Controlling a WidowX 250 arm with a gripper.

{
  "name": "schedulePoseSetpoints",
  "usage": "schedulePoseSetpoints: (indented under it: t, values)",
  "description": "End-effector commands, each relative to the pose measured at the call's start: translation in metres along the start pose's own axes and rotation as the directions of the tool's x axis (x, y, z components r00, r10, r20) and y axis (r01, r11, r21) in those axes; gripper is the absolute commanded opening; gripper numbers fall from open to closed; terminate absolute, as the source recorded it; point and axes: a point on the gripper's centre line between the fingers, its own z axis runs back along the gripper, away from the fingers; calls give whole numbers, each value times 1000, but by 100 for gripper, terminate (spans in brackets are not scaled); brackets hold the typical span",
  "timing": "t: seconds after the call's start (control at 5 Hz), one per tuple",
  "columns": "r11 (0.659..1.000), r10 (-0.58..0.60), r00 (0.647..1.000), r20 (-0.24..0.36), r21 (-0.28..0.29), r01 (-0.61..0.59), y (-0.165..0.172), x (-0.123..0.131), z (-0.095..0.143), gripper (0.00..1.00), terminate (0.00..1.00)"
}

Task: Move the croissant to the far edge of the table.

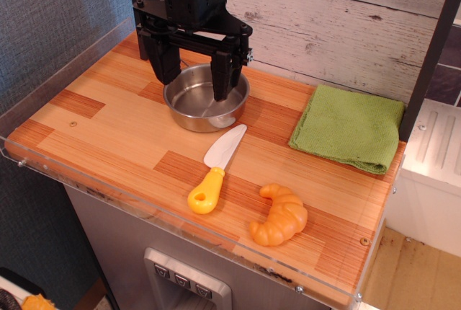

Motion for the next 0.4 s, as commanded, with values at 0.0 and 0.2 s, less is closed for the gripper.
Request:
schedulePoseSetpoints:
  t: [0.0, 0.2]
  values:
    - [1000, 0, 1000, 0, 0, 0, 0, 0, 0, 100, 0]
    - [998, -65, 998, 26, 9, 65, -16, -25, -17, 100, 0]
